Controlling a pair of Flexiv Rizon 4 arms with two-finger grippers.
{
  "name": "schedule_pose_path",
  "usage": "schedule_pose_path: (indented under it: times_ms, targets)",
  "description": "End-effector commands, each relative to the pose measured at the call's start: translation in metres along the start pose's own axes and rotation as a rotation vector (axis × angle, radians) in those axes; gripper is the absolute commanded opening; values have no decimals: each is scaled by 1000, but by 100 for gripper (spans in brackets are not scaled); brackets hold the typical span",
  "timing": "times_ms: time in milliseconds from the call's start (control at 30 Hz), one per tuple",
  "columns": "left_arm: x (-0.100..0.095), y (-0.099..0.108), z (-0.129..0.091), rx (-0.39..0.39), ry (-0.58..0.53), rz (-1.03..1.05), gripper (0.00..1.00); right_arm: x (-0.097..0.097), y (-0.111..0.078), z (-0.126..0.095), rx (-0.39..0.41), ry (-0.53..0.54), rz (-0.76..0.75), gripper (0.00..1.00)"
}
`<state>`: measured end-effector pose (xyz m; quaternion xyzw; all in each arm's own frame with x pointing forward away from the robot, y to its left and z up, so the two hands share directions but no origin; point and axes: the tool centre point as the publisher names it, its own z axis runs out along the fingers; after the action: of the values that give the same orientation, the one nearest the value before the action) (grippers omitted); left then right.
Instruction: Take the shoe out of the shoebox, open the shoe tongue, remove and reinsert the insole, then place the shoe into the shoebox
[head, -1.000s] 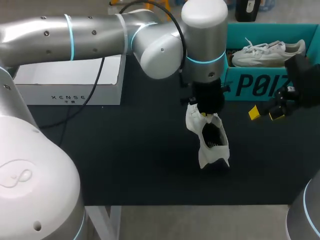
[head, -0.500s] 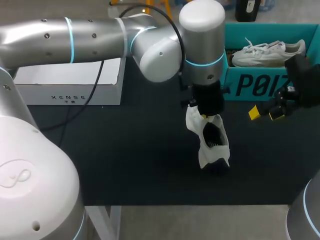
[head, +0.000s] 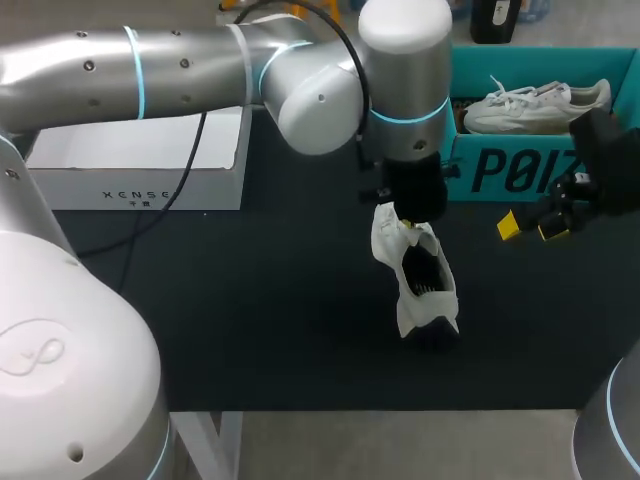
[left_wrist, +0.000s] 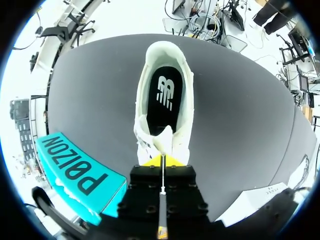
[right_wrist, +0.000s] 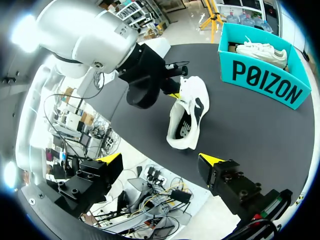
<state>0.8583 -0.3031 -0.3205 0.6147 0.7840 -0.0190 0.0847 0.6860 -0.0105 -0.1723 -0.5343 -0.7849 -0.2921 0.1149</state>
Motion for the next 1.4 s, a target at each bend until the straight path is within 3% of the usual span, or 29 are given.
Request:
schedule_pose_path:
  times_ms: [33,200,400,533,700,733,1200,1400]
  targets:
    - [-10,0,18,17,15,1,0,0,0,1,0,-3,1,100]
    - [-9,-3,17,24,21,4,0,0,0,1,0,-3,1,100]
    - [8,-8,-11,-18,19,-112,0,0,0,1,0,-3,1,100]
    - [30,-23,-27,-27,16,-311,0,0,0,1,0,-3,1,100]
    - [49,-48,-32,-10,40,-509,0,0,0,1,0,-3,1,100]
    - [49,-48,-32,-10,40,-509,97,0,0,1,0,-3,1,100]
    - [49,-48,-32,-10,40,-509,100,0,0,1,0,-3,1,100]
    - [49,-48,-32,-10,40,-509,100,-28,-3,-33,-4,-81,-24,100]
